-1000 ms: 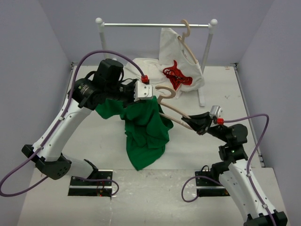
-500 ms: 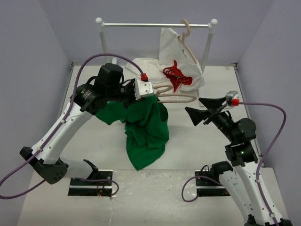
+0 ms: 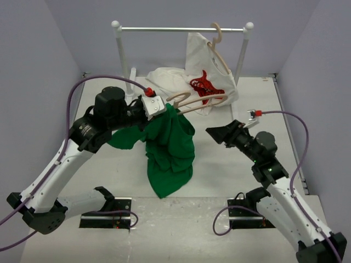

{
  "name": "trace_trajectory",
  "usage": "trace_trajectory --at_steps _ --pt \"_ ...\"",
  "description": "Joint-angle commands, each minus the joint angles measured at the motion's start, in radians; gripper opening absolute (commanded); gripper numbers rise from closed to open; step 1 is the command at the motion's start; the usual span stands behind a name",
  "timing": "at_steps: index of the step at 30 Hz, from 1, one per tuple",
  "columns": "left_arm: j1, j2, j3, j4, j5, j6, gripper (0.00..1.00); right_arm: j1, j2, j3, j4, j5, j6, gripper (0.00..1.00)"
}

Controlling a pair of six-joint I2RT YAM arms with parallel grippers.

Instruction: Place the t-shirt on the hanger

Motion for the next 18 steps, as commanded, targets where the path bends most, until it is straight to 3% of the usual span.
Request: trace_trajectory --at_steps 1,5,9,14,17,18 --pt "0.004 -0.031 -0.026 0.173 0.045 -0.101 0.00 0.130 0.165 0.041 0.167 0.048 0.076 0.73" --pt "0.004 -0.014 -0.013 0.170 0.040 -0.128 0.00 0.147 0.307 0.043 0.262 0.063 0.096 0.70" --pt "0.004 -0.004 -0.006 0.169 0.039 -0.139 0.00 0.160 0.431 0.050 0.340 0.028 0.100 0.60" --pt "0.004 0.012 -0.004 0.180 -0.005 -0.166 0.00 0.180 0.507 0.013 0.418 -0.012 0.110 0.32" --pt "0.004 0.019 0.001 0.189 -0.019 -0.201 0.00 0.171 0.519 0.012 0.394 0.003 0.086 0.00" --pt "0.004 0.020 0.004 0.191 -0.030 -0.225 0.00 0.151 0.511 0.010 0.377 0.012 0.076 0.00"
